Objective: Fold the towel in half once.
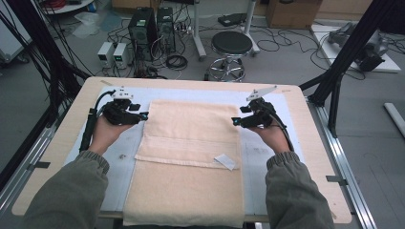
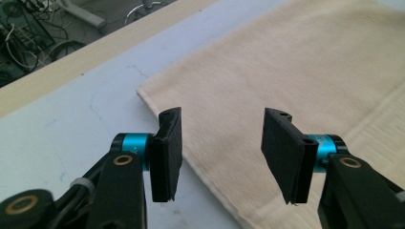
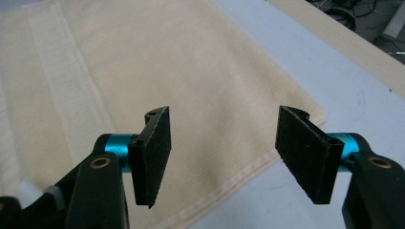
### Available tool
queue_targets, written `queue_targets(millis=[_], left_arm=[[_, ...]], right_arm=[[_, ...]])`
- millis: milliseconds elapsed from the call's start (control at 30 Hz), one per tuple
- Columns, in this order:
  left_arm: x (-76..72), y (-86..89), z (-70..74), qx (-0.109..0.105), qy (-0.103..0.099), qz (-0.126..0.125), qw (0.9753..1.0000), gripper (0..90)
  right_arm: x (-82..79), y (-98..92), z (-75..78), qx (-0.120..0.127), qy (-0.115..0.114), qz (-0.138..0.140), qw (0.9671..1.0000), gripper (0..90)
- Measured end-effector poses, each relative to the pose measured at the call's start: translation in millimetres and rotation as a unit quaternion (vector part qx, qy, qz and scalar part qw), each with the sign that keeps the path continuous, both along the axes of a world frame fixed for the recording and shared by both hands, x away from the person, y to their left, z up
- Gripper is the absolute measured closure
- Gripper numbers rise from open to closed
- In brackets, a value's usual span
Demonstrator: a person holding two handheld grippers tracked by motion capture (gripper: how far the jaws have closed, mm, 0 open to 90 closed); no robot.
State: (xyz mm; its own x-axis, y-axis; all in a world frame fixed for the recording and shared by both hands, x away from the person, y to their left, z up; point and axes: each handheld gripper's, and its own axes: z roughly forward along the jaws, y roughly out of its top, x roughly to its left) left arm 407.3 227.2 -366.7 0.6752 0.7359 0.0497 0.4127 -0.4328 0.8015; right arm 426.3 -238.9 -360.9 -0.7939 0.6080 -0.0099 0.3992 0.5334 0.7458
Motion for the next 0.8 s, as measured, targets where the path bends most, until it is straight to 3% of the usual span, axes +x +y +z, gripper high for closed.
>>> queue_targets(millis=[367, 433, 533, 600, 800], left_arm=[[-43.0, 3.7, -30.3, -0.01, 0.005, -0.031, 0.9995, 42.8], [-47.5, 3.1, -34.9, -0.007, 0.015, -0.036, 0.9992, 42.7], [-55.9, 2.6, -40.6, -0.001, 0.014, -0.046, 0.9988, 42.6], [-58.8, 2.6, -43.4, 0.001, 0.018, -0.05, 0.9986, 43.2], [-64.5, -2.1, -51.8, 0.003, 0.018, -0.061, 0.9979, 43.9]], right_arm=[[-49.2, 1.2, -20.1, 0.012, -0.001, 0.032, 0.9994, 37.9], [-55.3, 4.3, -25.5, 0.009, 0.006, 0.039, 0.9992, 37.2], [-62.1, 12.4, -28.9, -0.007, 0.014, 0.055, 0.9983, 37.0], [-68.9, 14.4, -31.6, 0.007, -0.002, 0.063, 0.998, 38.8], [-78.4, 9.4, -52.5, 0.008, 0.014, 0.054, 0.9984, 38.7]])
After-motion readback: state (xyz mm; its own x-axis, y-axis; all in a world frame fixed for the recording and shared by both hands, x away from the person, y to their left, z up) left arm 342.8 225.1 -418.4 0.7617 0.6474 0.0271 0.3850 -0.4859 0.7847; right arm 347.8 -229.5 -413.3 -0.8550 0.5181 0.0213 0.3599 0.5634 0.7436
